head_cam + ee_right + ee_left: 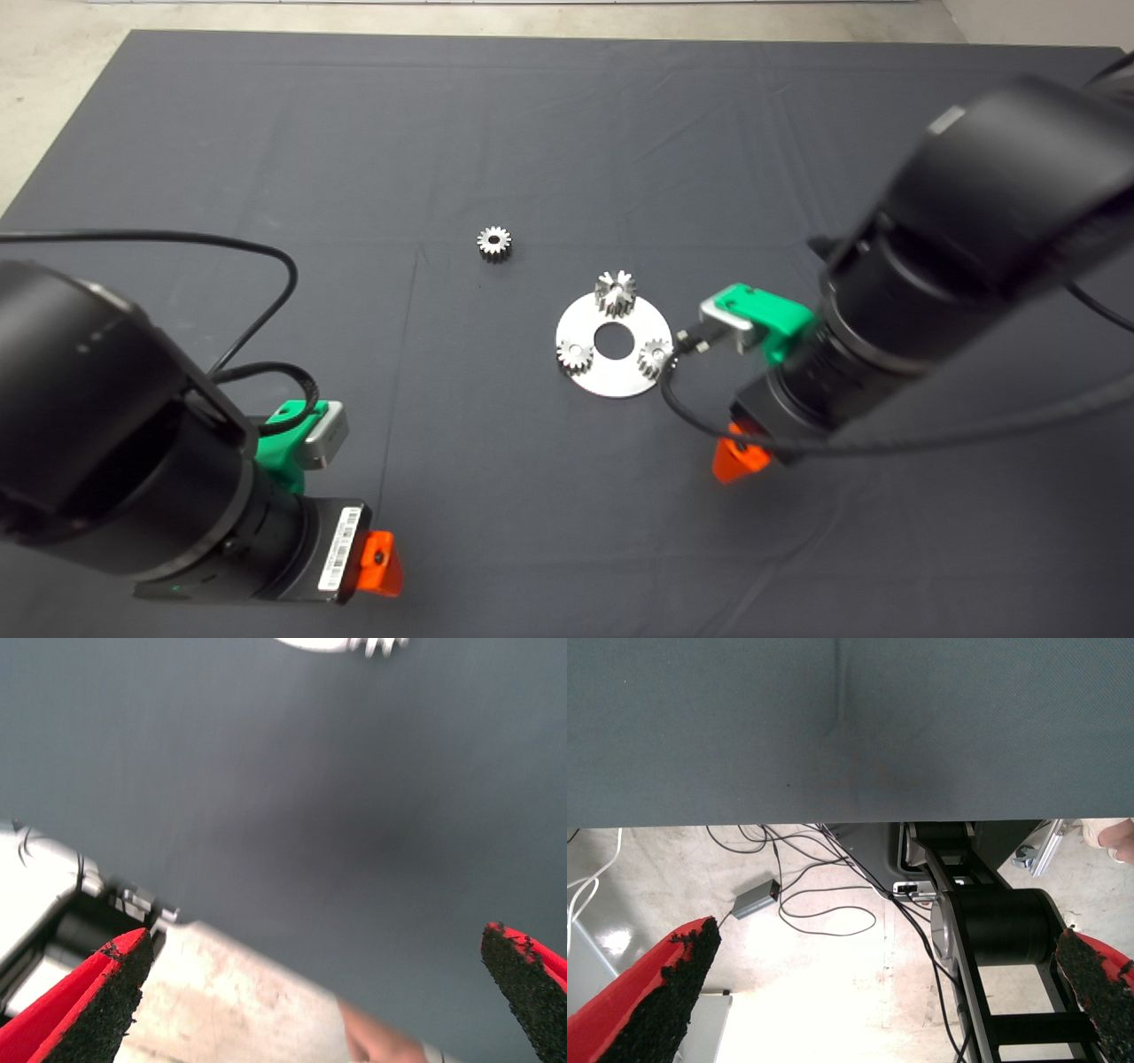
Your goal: Remove an incorrectly installed larger gear and replace it with the correct smaller gear
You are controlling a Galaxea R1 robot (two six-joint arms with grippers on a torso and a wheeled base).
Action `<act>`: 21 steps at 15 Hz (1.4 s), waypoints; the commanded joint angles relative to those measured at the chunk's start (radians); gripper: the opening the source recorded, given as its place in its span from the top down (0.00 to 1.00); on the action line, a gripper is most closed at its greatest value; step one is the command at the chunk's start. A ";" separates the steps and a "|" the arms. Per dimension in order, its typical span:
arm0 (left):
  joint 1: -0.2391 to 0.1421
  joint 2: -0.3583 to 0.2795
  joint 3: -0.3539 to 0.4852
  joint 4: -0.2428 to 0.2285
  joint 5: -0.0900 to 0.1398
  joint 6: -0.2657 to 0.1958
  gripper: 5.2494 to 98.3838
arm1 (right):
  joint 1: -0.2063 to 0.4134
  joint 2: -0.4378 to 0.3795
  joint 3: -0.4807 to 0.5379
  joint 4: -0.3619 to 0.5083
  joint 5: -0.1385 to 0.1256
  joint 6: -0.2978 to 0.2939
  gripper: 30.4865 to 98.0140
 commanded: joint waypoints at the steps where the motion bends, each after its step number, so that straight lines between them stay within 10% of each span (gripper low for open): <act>1: -0.014 0.004 0.017 -0.013 0.012 -0.014 0.01 | -0.063 0.123 -0.284 -0.190 -0.123 -0.224 0.00; 8: -0.014 0.004 0.017 -0.014 0.014 -0.015 0.01 | -0.129 0.287 -0.585 -0.318 -0.123 -0.406 0.00; 21: -0.013 0.004 0.018 -0.014 0.014 -0.015 0.01 | -0.139 0.294 -0.739 -0.414 -0.123 -0.413 0.00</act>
